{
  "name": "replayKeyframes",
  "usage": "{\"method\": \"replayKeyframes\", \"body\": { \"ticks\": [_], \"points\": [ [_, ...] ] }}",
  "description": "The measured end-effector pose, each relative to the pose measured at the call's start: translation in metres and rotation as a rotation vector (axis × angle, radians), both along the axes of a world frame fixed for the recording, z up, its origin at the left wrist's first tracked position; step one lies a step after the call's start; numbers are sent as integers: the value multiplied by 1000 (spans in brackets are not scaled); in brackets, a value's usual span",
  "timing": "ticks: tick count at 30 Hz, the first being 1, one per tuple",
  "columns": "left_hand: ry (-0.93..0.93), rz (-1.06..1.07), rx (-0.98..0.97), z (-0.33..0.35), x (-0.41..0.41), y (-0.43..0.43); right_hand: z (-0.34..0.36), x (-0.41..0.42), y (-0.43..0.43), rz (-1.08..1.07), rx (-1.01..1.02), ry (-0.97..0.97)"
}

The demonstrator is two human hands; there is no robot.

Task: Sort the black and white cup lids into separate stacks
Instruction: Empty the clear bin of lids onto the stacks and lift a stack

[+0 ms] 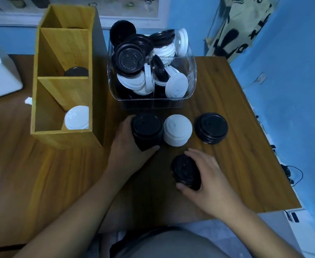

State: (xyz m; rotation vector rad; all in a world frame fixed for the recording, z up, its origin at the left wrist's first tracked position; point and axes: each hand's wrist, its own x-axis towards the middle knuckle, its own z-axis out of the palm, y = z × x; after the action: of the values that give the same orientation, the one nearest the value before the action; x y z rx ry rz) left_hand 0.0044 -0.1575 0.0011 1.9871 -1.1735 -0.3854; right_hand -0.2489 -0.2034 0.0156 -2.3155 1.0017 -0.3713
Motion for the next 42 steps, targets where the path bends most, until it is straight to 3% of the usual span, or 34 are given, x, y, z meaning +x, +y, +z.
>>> {"method": "replayKeyframes", "body": {
  "ticks": [8, 11, 18, 25, 29, 32, 35, 38, 42],
  "points": [
    [44, -15, 8, 4, 1, 0, 32, 15, -7, -56, -34, -186],
    [37, -35, -15, 5, 2, 0, 59, 50, -22, -49, -133, -242],
    [19, -61, -29, 2, 2, 1, 63, 124, -52, 115, -252, -47],
    [49, -55, -25, 3, 3, 1, 53, 132, -53, 133, -298, 21],
    [86, -69, -23, 4, 3, 1, 38, 126, -42, 138, -517, 106],
    [90, -93, -58, 7, 3, 3, 36, 123, -39, 161, -525, 142],
    [37, -114, -96, 8, 0, 5, 38, 104, -39, 139, -402, 98],
    [-160, -111, -101, 6, -2, 6, 33, 67, -50, -55, -371, -11],
    [-351, -206, -170, 0, -13, -2, 15, 23, -70, -167, -409, 137]
  ]
}}
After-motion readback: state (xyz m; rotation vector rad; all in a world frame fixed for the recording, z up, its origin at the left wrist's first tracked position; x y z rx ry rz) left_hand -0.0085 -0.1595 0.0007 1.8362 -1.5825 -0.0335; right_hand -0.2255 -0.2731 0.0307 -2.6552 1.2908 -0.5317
